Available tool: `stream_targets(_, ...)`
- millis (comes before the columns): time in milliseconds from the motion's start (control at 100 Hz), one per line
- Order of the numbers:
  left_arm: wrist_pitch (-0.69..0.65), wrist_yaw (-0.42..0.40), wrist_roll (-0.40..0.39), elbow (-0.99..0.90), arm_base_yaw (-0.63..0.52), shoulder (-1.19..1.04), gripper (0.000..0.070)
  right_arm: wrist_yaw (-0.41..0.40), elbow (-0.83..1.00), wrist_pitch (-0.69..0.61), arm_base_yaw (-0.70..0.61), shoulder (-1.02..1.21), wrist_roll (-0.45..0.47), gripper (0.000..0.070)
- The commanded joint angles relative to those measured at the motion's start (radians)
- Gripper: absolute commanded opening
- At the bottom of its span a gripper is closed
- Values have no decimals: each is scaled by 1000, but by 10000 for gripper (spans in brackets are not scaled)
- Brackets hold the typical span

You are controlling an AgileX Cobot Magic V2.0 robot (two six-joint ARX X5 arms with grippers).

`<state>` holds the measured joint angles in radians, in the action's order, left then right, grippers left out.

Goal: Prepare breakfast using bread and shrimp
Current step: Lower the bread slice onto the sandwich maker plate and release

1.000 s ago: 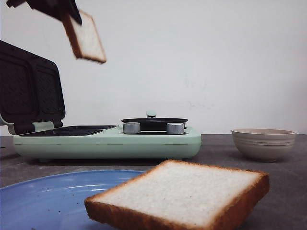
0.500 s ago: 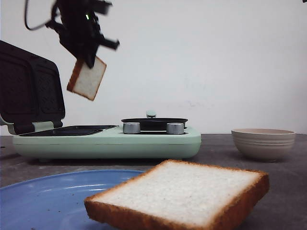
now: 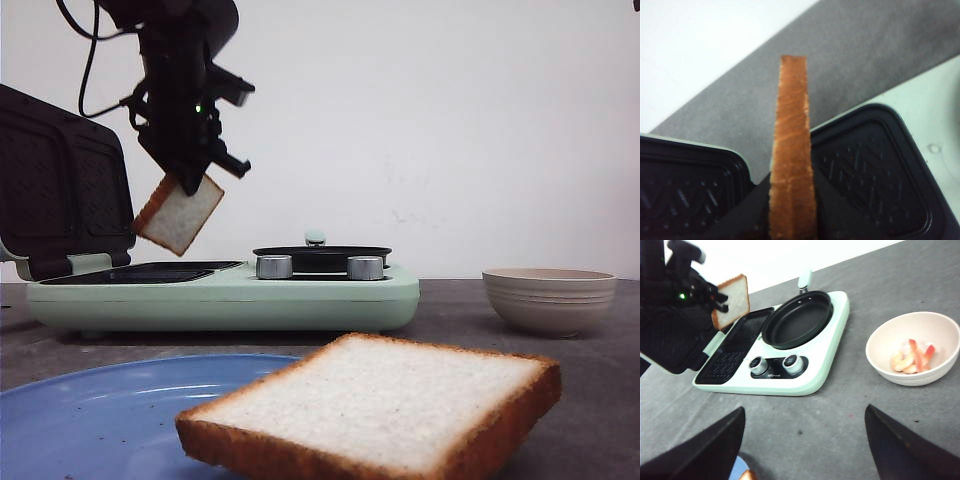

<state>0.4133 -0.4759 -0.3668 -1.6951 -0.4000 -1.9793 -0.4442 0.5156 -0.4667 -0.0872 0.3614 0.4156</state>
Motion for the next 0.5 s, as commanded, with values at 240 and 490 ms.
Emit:
stream_targets(240, -47, -95, -59, -29, -7, -59, 3, 1, 16, 0, -3, 3, -13, 460)
stream_targets(490, -60, -89, -55, -29, -9, -62, 3, 8, 16, -6, -3, 3, -13, 460)
